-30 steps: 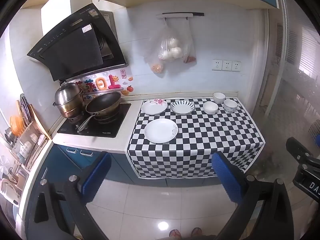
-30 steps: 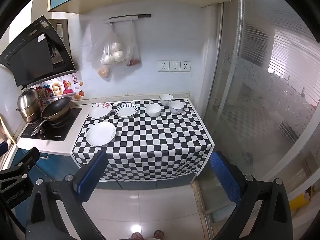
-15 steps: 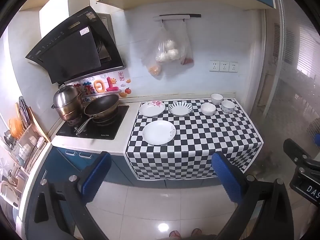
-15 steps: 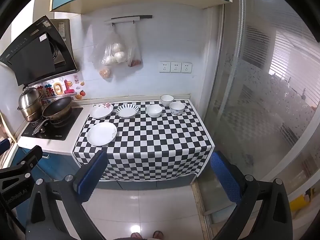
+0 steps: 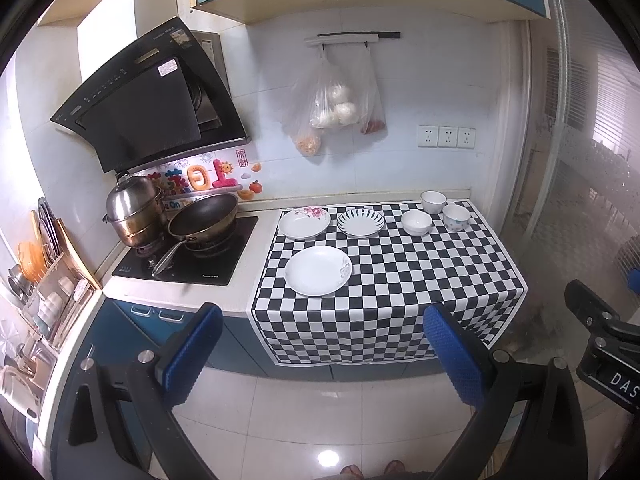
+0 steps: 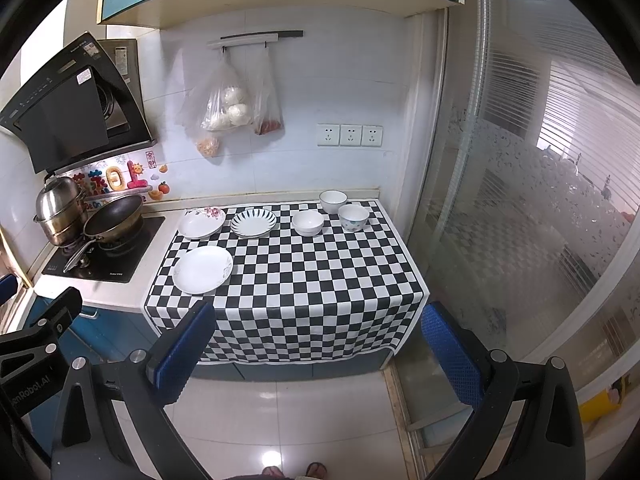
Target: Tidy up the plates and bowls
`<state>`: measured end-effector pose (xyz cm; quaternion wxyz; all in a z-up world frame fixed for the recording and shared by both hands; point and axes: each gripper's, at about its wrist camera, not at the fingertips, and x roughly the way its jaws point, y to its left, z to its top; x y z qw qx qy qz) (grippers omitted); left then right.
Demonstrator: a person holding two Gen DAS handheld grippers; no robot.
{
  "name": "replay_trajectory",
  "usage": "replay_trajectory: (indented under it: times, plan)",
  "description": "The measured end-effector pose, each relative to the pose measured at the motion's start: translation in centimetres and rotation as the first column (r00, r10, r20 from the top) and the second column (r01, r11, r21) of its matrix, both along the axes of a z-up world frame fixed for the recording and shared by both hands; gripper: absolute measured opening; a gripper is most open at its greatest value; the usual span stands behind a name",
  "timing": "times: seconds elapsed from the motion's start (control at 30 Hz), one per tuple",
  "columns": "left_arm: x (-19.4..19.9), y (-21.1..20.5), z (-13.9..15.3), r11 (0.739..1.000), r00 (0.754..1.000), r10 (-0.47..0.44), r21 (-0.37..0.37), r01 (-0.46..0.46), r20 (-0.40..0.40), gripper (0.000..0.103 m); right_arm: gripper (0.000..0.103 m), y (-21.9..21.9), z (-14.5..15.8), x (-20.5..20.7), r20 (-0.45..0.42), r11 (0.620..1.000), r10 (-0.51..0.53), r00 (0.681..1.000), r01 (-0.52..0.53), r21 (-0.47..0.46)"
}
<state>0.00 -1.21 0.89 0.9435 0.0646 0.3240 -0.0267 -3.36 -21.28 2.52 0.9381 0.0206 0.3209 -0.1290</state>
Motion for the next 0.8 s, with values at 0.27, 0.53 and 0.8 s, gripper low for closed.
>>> replay_trajectory:
  times: [0.27, 0.53, 0.8]
  plan:
    - [0.4, -0.1, 0.0, 1.0, 1.0, 0.0, 0.003, 0.0, -0.001, 0.103, 0.103, -0.1, -0.1, 0.3, -0.005, 1.0, 0.0, 1.0, 0.0, 0.006]
    - [0.7, 0.3, -0.6, 1.0, 1.0, 0.002, -0.001, -0.002, -0.018, 0.103, 0.103, 0.0, -0.6, 1.0, -0.022, 1.0, 0.0, 1.0, 0.0, 0.009]
    - [0.6, 0.5, -0.6, 1.0, 1.0, 0.008, -0.002, -0.008, -0.02, 0.103, 0.103, 0.1, -0.5, 1.1, -0.025, 1.0, 0.002, 1.0, -0.002, 0.008]
